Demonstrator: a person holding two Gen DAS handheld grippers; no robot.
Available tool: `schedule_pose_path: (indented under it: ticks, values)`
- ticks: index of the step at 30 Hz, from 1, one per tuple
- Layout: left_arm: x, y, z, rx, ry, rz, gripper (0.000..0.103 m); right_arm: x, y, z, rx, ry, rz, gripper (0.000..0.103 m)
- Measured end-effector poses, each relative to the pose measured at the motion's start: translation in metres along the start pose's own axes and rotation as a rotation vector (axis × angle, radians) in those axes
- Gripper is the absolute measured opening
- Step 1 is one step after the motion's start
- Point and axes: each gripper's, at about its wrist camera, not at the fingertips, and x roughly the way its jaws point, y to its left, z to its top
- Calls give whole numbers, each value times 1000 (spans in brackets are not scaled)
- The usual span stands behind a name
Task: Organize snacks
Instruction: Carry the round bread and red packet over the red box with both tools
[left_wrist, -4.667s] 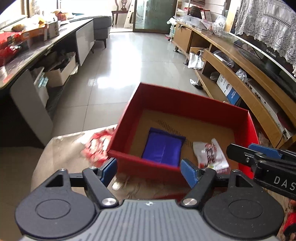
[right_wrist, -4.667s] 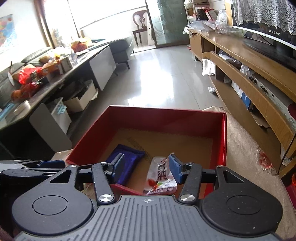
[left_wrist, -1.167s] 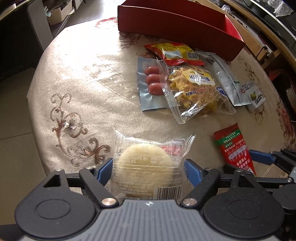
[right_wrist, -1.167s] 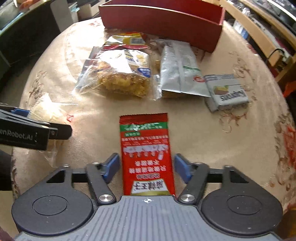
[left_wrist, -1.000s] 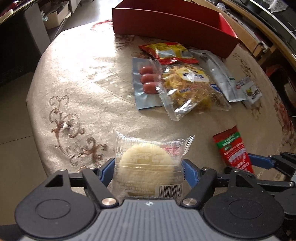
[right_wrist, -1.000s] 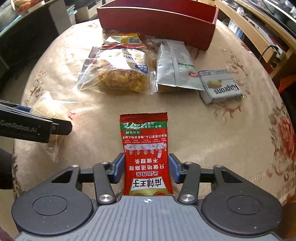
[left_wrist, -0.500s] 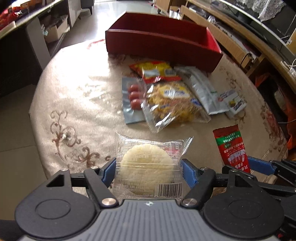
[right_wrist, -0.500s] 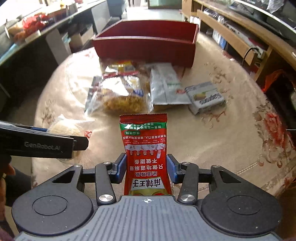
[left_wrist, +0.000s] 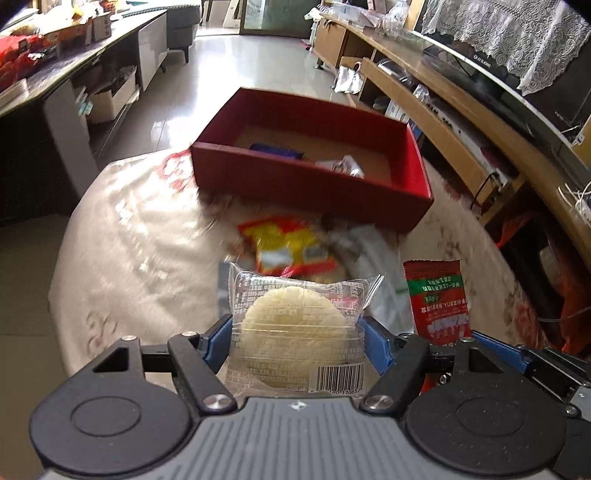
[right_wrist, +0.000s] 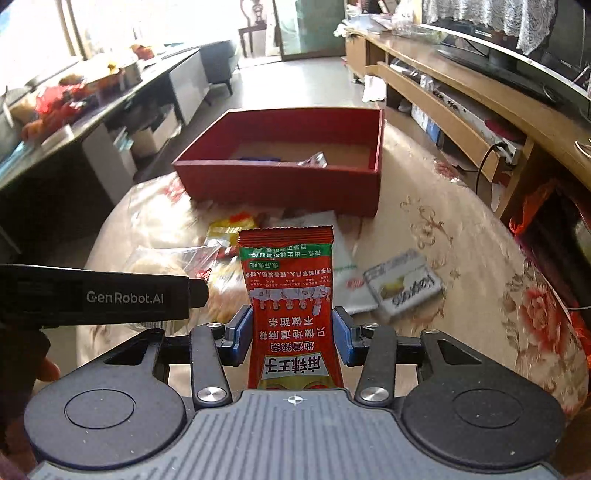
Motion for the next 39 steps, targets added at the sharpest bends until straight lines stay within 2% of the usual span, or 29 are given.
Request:
schedule_pose_path:
  ticks: [7,21,29,39]
  values:
    - [12,-10,35,-2,-42,4,69,15,-18,30,69,-32,-13,53]
    - [40,-4,108,-50,-105,21,69,48,-32,96,105,-98,-20,53]
    - [61,-11,124,-38,-92,37,69,66,-43,120,143,-117,-30,53]
    - [75,-5,141,-47,-101,70,69,85,-40,139,131,-121,-34,53]
